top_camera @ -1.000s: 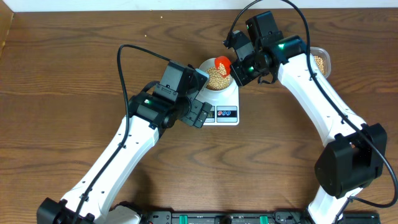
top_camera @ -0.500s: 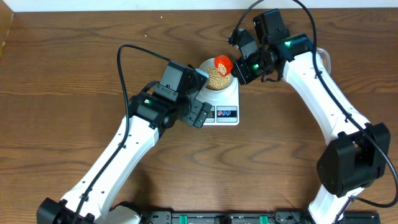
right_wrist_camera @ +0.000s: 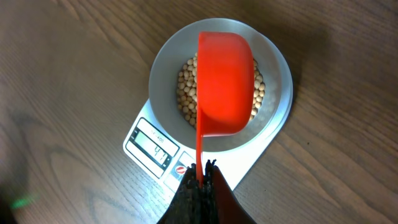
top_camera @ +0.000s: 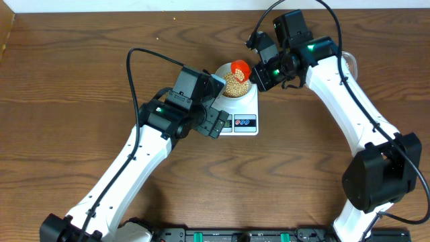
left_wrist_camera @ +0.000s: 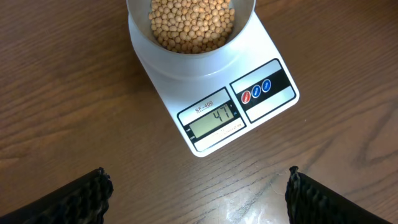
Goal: Scoop item into bowl and weigh 50g on scale
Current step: 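Tilt the scoop slowly to trickle soybeans into the bowl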
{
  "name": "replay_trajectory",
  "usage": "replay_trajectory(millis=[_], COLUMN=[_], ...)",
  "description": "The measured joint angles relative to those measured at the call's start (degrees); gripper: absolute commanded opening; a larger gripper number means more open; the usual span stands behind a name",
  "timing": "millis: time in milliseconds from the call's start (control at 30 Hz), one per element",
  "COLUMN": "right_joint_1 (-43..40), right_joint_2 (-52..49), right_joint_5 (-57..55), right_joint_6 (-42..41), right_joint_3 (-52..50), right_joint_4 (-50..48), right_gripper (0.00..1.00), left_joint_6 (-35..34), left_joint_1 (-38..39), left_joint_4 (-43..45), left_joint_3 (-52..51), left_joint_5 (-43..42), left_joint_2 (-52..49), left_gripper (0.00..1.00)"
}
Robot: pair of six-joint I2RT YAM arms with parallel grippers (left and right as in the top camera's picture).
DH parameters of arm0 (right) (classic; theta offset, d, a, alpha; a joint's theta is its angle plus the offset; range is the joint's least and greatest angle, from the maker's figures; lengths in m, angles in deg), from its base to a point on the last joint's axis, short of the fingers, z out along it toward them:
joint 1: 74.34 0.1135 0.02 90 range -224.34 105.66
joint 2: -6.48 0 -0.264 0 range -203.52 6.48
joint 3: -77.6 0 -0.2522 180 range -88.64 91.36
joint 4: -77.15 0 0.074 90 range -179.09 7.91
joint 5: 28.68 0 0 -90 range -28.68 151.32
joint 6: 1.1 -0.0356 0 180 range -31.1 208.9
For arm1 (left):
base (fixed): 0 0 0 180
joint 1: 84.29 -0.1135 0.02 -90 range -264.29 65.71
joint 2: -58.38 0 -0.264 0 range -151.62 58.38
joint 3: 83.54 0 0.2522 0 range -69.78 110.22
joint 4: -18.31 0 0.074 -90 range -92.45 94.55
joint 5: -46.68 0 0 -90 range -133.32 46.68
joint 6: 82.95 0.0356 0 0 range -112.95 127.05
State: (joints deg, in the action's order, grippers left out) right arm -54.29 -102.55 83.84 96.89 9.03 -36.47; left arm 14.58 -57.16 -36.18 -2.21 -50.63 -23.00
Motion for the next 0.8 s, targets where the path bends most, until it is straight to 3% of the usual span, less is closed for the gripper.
replay_trajectory(millis=[800], right_joint_1=[2.4], right_joint_2=[0.0], right_joint_5=[-5.4], right_joint_6=[0.1], right_joint_3=[0.0], right_joint_4=[0.0], right_gripper=[0.01], left_joint_6=[0.0], left_joint_1=[0.0], left_joint_4=[0.0], left_joint_3=[0.0], left_joint_5=[0.0], left_joint_2=[0.0], left_gripper=[0.92])
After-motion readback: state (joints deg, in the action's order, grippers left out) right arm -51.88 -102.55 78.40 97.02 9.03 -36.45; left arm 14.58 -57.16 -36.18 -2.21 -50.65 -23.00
